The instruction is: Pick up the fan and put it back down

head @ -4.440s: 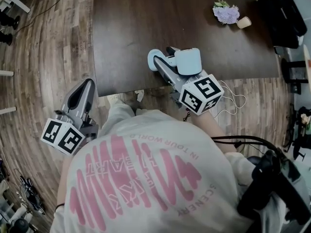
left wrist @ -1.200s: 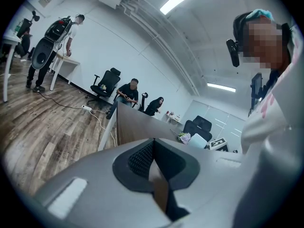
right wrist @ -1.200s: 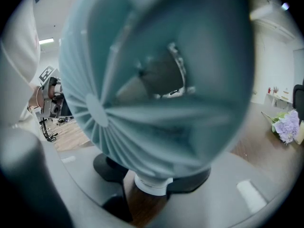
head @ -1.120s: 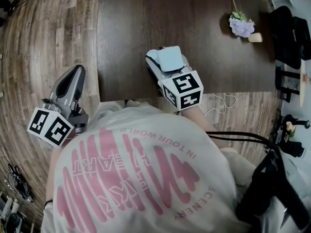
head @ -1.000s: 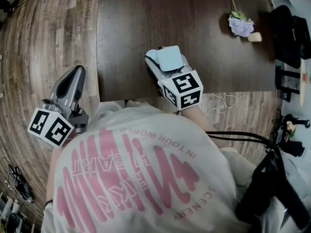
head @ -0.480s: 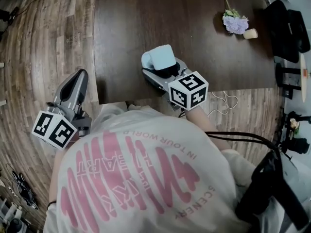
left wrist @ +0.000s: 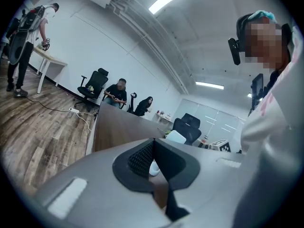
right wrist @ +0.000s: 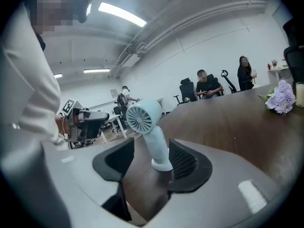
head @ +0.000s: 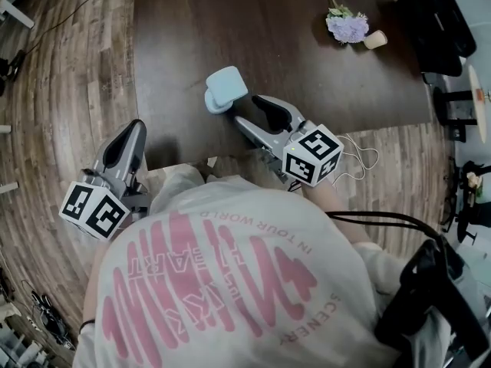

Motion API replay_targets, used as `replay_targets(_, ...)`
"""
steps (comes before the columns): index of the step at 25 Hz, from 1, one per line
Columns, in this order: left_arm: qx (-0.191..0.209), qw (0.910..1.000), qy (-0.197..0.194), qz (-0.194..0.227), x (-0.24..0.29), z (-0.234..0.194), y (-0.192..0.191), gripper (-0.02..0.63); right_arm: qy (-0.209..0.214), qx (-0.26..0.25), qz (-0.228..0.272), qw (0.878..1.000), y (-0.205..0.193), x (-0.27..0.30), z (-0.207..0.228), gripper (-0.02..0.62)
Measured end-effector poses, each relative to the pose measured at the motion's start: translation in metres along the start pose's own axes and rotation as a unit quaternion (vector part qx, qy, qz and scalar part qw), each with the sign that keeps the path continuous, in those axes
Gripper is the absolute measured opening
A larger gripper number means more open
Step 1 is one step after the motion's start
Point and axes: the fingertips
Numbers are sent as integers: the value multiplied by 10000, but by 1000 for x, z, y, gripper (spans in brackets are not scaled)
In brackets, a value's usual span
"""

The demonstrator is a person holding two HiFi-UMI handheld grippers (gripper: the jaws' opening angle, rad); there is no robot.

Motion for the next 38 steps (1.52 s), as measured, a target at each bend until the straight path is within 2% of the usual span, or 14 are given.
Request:
replay_targets(4, 68, 10000, -59, 0, -2, 19, -7, 18, -159, -4, 299, 9994, 10, -26, 1, 117)
replay_targets(10, 135, 9998, -118, 33, -9, 47, -21, 18, -225, -78, 703, 9972, 23, -58, -6, 8)
replay_targets(24, 178, 9994, -298, 29, -27, 87, -54, 18, -577, 262, 755, 9951, -6, -106, -15, 5)
replay_targets(38, 271, 9990, -342, 5, -40, 98, -58, 18, -528, 242, 680, 9960, -17, -114, -26, 5)
Point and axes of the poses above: the fingertips, and each gripper's own axes: x forward along the fingers, z to its right, y out of its top, and after that the axes turned 1 degree about z, right-handed
